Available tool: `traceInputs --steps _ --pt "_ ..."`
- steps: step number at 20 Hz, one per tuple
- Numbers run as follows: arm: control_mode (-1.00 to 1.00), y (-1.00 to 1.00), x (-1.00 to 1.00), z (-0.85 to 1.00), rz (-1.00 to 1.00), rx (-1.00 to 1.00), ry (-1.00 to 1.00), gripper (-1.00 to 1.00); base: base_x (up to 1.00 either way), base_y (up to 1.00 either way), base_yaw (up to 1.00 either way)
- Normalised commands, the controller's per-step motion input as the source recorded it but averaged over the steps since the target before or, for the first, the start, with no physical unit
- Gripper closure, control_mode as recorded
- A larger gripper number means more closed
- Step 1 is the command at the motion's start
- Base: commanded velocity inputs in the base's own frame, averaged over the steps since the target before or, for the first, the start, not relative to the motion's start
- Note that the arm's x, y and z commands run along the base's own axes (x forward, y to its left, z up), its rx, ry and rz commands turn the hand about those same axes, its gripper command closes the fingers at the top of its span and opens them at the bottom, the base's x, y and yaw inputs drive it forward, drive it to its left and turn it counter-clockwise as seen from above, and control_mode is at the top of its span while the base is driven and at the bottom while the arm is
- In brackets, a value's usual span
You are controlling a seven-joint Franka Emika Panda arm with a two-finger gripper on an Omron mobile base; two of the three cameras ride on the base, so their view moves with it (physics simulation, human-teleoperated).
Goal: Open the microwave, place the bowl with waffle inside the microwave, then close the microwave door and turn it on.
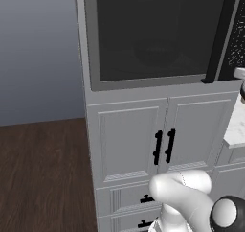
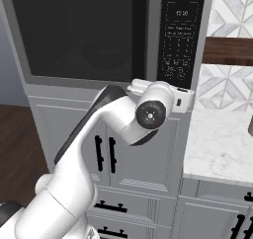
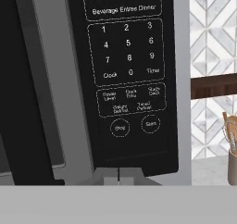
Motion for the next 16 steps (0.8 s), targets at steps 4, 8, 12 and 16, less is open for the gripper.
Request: traceInputs --steps 4,8,12,16 --pt "-1.0 -0.21 0.22 0.0 0.01 0.0 0.0 1.0 0.0 0.0 0.0" --pt "-1.0 -0.18 0.11 0.0 0.0 0.0 0.01 1.0 0.0 0.0 0.0" --pt "-1.0 -0.04 0.07 0.0 0.0 0.0 0.02 1.0 0.0 0.0 0.0" --pt "-1.0 -0.09 0.08 0.0 0.0 0.0 0.04 1.0 0.0 0.0 0.0"
